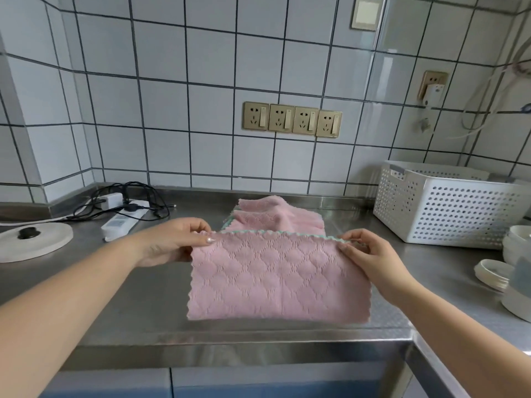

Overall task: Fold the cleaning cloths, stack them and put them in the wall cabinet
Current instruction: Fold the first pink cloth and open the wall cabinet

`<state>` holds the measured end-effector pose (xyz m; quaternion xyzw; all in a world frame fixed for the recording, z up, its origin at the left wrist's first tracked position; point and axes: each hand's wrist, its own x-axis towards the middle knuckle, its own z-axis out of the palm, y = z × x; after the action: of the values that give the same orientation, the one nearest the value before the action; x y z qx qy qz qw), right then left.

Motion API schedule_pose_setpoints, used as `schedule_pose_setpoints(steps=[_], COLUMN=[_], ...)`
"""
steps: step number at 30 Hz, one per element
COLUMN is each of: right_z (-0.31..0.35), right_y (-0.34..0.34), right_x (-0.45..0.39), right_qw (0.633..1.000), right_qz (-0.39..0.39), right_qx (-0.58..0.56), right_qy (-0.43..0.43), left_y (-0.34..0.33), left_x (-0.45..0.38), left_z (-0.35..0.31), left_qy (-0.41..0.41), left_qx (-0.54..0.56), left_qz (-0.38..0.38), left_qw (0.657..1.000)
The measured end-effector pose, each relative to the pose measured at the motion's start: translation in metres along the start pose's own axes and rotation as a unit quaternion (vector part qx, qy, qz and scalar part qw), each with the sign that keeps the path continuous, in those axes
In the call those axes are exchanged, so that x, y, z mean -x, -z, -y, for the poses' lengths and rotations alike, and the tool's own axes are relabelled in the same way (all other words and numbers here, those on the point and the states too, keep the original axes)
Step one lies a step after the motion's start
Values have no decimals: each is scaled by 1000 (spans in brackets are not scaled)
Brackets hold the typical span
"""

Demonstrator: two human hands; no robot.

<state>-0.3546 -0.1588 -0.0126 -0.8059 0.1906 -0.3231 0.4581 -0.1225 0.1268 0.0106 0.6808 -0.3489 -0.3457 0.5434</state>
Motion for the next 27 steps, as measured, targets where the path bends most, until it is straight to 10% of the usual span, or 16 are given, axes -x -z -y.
schedule_pose_setpoints(steps=[15,19,27], right_z=[-42,-14,-25], right_y=[-56,-99,-122], right_x=[-14,17,42], right_qw=[942,929,865], right_qz=[41,94,248], right_qx=[331,329,432], right_qy=[-34,141,52], left_y=[-27,-93,-123], left_x=[-40,-33,-20], left_z=[61,60,87], left_qy=[-14,-152,-23], left_qx=[-424,-500,-606], left_qz=[-231,-142,-67], left_qw=[876,841,793])
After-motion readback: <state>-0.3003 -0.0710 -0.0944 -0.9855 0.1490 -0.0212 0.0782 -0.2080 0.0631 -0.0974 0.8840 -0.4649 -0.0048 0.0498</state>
